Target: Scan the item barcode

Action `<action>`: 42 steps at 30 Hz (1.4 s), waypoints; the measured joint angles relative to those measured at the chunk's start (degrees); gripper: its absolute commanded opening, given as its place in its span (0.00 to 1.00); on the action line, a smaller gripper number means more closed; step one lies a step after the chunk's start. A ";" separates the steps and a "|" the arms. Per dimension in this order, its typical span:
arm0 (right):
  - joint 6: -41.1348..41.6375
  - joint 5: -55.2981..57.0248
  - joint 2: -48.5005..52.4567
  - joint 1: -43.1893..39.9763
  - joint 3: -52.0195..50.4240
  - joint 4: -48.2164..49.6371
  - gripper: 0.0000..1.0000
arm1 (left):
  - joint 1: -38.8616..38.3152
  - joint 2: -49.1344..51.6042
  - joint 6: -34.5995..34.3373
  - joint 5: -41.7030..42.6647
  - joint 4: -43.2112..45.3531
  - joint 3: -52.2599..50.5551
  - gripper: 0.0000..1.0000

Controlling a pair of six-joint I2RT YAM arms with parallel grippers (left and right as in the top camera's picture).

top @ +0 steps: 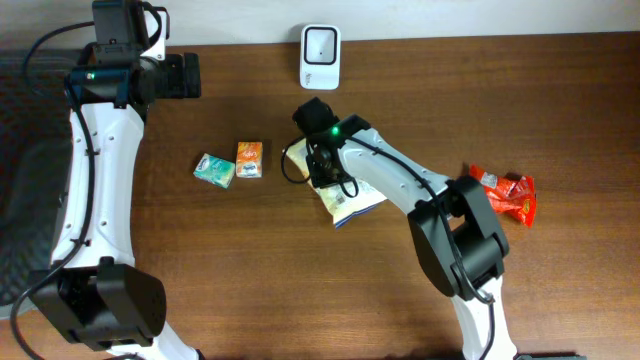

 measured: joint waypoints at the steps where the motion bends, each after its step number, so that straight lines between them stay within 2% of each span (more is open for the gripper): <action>1: 0.46 -0.46 0.00 -0.04 0.00 -0.09 0.50 | 0.00 0.00 0.00 0.00 0.00 0.00 0.99; 4: -0.07 -2.56 0.00 -0.11 0.00 -0.31 0.76 | 0.00 0.00 0.00 0.00 -0.02 0.00 0.99; 6: -0.85 -3.91 0.00 -0.13 0.00 -0.61 0.86 | 0.00 0.00 0.00 0.00 0.00 0.00 0.99; 7: -1.42 -4.55 0.00 -0.15 0.00 -0.76 0.88 | 0.00 0.00 0.00 0.00 0.00 0.00 0.99; 11: -3.93 -8.22 0.42 -0.55 2.16 -5.60 0.88 | 0.00 0.00 0.00 0.00 0.00 0.00 0.99; 16: -9.16 -15.37 1.07 -1.73 12.94 -13.64 0.82 | 0.00 0.00 0.00 0.00 0.00 0.00 0.99; 19: -12.52 -22.88 1.01 -1.77 16.96 -15.78 0.81 | 0.00 0.00 0.00 0.00 0.00 0.00 0.99; 24: -14.69 -31.56 1.01 2.08 13.57 -17.84 0.81 | 0.00 0.00 0.00 0.00 -0.02 0.00 0.99; 29: -14.97 -34.80 1.07 6.58 7.04 -18.73 0.81 | 0.00 0.00 0.00 0.00 0.00 0.00 0.99; 34: -14.97 -33.48 1.07 5.40 5.09 -22.16 0.82 | 0.00 0.00 0.00 0.00 0.00 0.00 0.99; 39: -14.43 -24.65 1.07 -2.51 4.92 -23.78 0.82 | 0.00 0.00 0.00 0.00 0.00 0.00 0.99; 42: -14.29 -20.22 1.07 -10.08 4.92 -21.86 0.83 | 0.00 0.00 0.00 0.00 0.00 0.00 0.99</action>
